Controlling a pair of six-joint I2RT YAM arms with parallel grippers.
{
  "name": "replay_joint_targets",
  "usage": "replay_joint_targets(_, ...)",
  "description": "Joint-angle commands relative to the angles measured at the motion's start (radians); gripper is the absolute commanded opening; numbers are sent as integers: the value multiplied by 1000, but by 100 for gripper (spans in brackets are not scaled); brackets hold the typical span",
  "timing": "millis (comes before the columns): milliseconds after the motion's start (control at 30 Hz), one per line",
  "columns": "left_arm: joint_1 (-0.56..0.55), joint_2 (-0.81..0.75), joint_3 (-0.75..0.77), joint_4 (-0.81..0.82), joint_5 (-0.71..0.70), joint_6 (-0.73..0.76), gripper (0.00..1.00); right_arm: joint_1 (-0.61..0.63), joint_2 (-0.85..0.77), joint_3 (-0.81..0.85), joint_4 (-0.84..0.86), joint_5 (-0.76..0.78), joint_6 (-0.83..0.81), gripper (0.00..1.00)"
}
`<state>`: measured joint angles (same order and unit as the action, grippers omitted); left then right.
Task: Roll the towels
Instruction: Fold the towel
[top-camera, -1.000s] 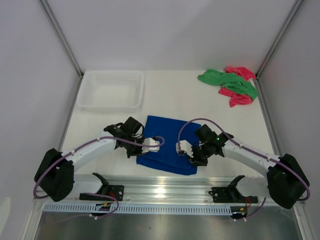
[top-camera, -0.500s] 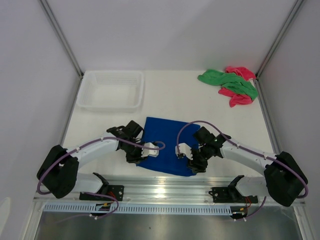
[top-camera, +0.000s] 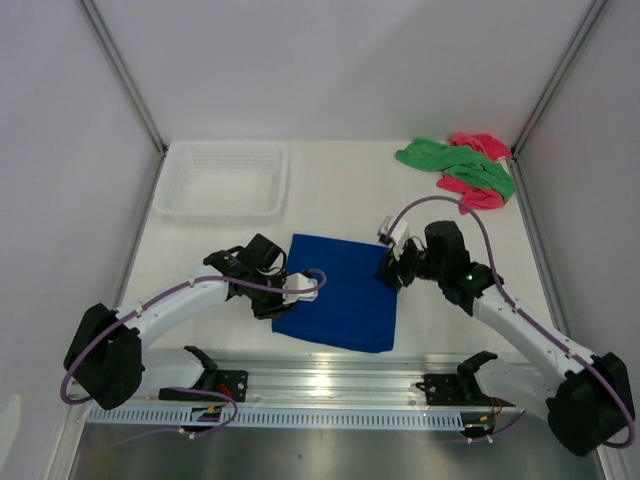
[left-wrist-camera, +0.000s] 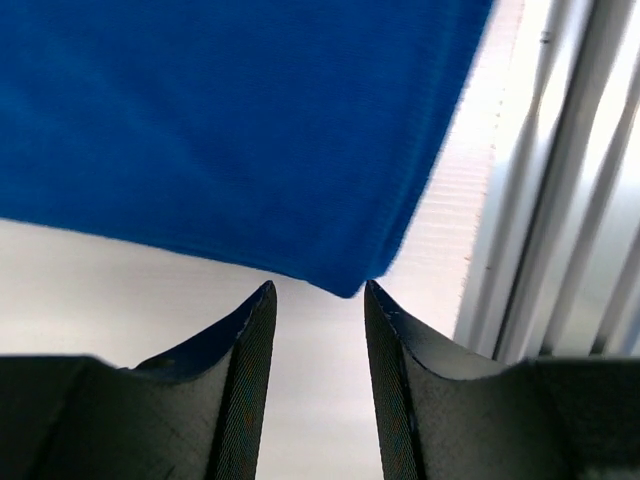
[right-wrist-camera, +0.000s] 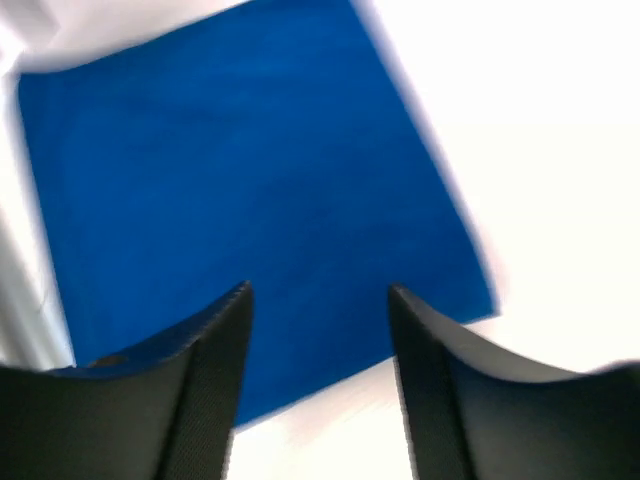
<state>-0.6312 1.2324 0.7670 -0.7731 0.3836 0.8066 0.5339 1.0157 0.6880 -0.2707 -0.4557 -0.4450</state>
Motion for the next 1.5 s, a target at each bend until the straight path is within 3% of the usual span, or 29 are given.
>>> replay_joint_targets(0,7,24,-12,133,-78,-142,44,-142,145,50,315,98,296,56)
replay_joint_targets(100,-5,-11,-80,184,-91,-123,45,-189,352,191,219,213,376,56)
replay_joint_targets(300,-67,-79,-158,163,-72,20,51,-227,645,349,125,213,338,55)
replay_joint_targets(667,-140,38,-169,186,-83,86,54,-239,733,321,48,158,258,52)
replay_joint_targets(767,-147,78,-161,196,-112,95,53,-241,739,318,19,172,256,41)
replay_joint_targets(867,-147,121,-143,215,-156,85,43,-249,735,303,18,164,261,32)
replay_joint_targets(967,-147,140,-126,245,-209,80,14,-261,724,288,15,178,278,22)
replay_joint_targets(1100,-147,167,-104,274,-262,95,1,-264,721,277,-19,196,298,17)
replay_joint_targets(1300,-139,209,-84,425,-449,189,1,-267,650,229,-90,264,389,17)
replay_joint_targets(1467,-76,280,41,509,-456,233,1,-265,564,174,-165,313,511,17)
